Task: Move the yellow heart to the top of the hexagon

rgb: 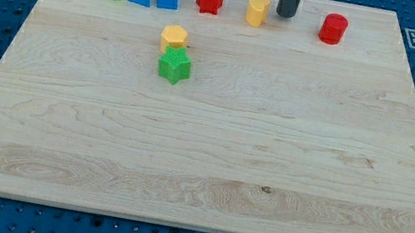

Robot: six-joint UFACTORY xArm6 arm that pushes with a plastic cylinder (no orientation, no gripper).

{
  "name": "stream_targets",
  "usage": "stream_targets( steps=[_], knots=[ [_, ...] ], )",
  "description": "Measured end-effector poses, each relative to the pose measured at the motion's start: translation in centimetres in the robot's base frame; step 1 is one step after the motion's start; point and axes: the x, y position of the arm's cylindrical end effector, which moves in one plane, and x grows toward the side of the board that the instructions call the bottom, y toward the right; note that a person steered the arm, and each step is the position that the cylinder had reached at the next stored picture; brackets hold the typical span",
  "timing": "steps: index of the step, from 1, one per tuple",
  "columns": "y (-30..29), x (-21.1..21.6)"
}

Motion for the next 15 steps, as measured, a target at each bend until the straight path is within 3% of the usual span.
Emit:
stream_targets(
  steps=[2,5,8,13,15],
  knots=[
    [-0.2,-4.5],
    [-4.4,1.3],
    [-7.7,4.2],
    [-15.9,4.6],
    [-14.4,4.7]
  ],
)
